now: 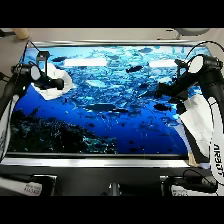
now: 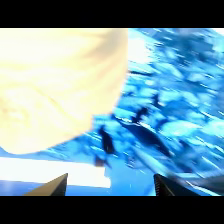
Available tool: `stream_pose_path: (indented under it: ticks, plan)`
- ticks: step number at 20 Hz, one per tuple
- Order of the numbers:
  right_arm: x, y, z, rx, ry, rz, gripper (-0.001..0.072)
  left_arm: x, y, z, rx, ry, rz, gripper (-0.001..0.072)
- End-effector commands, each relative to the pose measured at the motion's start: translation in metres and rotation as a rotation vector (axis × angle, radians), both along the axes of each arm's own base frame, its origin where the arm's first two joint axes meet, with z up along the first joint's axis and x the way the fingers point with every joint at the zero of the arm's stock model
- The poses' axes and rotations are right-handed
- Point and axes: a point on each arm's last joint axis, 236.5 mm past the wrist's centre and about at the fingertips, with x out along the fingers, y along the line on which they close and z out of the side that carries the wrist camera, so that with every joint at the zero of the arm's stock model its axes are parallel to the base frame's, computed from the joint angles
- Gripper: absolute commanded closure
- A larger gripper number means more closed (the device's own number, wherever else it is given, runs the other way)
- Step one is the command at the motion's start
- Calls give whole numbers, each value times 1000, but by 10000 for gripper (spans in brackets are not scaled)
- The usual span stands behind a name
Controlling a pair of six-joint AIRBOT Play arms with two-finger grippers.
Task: Fold the shirts.
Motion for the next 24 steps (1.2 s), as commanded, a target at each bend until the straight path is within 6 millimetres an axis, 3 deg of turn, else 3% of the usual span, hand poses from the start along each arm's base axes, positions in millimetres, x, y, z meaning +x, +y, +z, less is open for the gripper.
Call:
stream_pose_path:
  ticks: [1, 3, 6, 7, 8, 9, 10, 12, 13, 14, 16, 18, 20, 22, 24]
  plan:
    - [6, 1, 1, 3, -27, -4, 43, 21, 58, -51, -38, 184, 183, 49]
    - [8, 3, 2, 12, -35, -5, 43, 36, 63, -78, -103, 185, 228, 51]
    - [8, 6, 3, 27, -33, -4, 43, 56, 55, -105, -139, 140, 221, 60]
    - [8, 6, 3, 27, -35, -4, 43, 58, 50, -113, -149, 143, 216, 106]
    - [10, 6, 4, 27, -44, -6, 43, 59, 46, -120, -151, 149, 210, 241]
    - [14, 6, 4, 28, -58, -9, 43, 59, 44, -123, -150, 151, 207, 476]
    - [17, 6, 5, 29, -71, -12, 43, 59, 43, -122, -150, 149, 205, 664]
    - [24, 6, 7, 31, -101, -19, 42, 65, 42, -98, -149, 102, 189, 685]
    - [26, 6, 8, 31, -112, -21, 43, 73, 39, -68, -145, 30, 163, 685]
    - [34, 6, 10, 33, -146, -28, 43, 82, 32, -25, -140, -66, 125, 685]
    - [36, 6, 17, 34, -170, -30, 44, 81, 4, 83, -120, -273, 10, 684]
    - [24, 6, 30, 31, -170, -17, 45, 48, -40, 200, -116, -481, -114, 685]
    - [10, 5, 56, 23, -208, 10, 46, -8, -94, 292, -147, -642, -241, 684]
    - [-8, 3, 92, 21, -282, 16, 45, -67, -147, 336, -207, -715, -369, 684]
    - [-36, 2, 125, 17, -330, 27, 43, -110, -199, 332, -278, -683, -476, 685]
